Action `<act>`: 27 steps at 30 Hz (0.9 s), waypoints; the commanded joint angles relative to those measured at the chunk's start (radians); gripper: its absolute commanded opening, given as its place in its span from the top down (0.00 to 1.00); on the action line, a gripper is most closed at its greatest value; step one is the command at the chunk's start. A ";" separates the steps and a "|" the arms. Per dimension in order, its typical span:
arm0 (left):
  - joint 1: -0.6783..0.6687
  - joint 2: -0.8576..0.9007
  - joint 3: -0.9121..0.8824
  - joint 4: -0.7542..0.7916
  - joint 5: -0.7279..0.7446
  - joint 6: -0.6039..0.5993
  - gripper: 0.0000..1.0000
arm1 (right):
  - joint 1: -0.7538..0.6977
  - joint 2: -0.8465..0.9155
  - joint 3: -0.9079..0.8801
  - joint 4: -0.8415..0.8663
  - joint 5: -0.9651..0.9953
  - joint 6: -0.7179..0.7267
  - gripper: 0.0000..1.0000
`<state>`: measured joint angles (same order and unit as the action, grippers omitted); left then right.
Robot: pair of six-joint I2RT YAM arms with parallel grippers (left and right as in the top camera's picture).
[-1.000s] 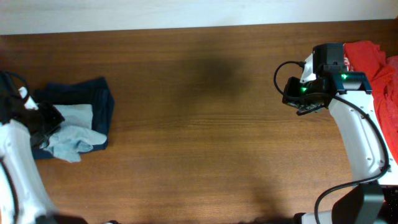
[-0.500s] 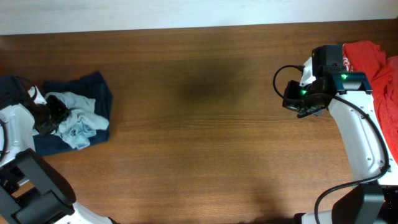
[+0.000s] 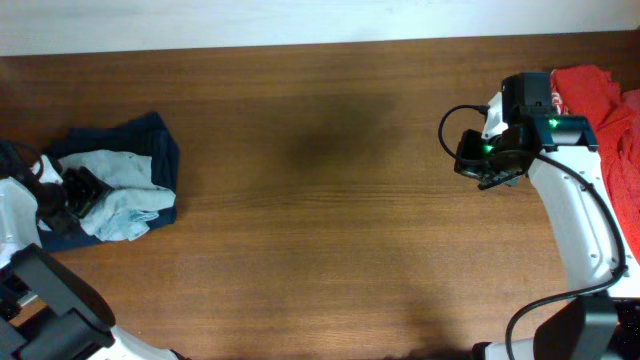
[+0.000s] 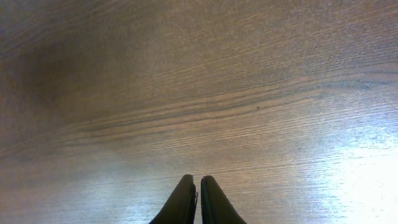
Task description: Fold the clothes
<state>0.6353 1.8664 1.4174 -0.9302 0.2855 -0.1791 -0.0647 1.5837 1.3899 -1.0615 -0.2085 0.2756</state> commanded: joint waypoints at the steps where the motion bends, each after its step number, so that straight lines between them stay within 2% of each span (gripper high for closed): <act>1: 0.025 0.002 0.008 -0.070 -0.066 0.087 0.26 | -0.002 -0.001 0.003 0.002 0.006 -0.010 0.89; 7: 0.120 -0.009 0.101 -0.234 -0.062 0.117 0.26 | -0.002 -0.001 0.003 0.003 0.006 -0.010 0.89; 9: 0.175 -0.027 0.183 -0.300 -0.060 0.117 0.26 | -0.002 -0.001 0.003 0.003 0.006 -0.010 0.89; 15: 0.211 -0.053 0.297 -0.330 0.031 0.125 0.26 | -0.002 -0.001 0.003 0.011 0.006 -0.010 0.89; 16: 0.204 -0.053 0.296 -0.323 0.033 0.125 0.29 | -0.002 -0.001 0.003 0.014 0.006 -0.010 0.89; 17: 0.192 -0.052 0.290 -0.311 0.032 0.129 0.43 | -0.002 -0.001 0.003 0.018 0.006 -0.010 0.89; 20: 0.137 -0.048 0.249 -0.249 0.032 0.151 0.76 | -0.002 -0.001 0.003 0.023 0.006 -0.010 0.89; 22: 0.087 -0.047 0.203 -0.188 0.000 0.154 0.94 | -0.002 -0.001 0.003 0.026 0.006 -0.010 0.88; 23: 0.059 -0.047 0.174 -0.151 -0.033 0.153 0.99 | -0.001 -0.001 0.003 0.026 0.006 -0.009 0.88; 27: -0.018 -0.047 0.028 0.009 -0.142 0.146 0.99 | -0.001 -0.001 0.003 0.025 0.006 -0.009 0.88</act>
<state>0.6666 1.8290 1.5528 -0.9863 0.2390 -0.0444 -0.0647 1.5837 1.3899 -1.0393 -0.2081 0.2760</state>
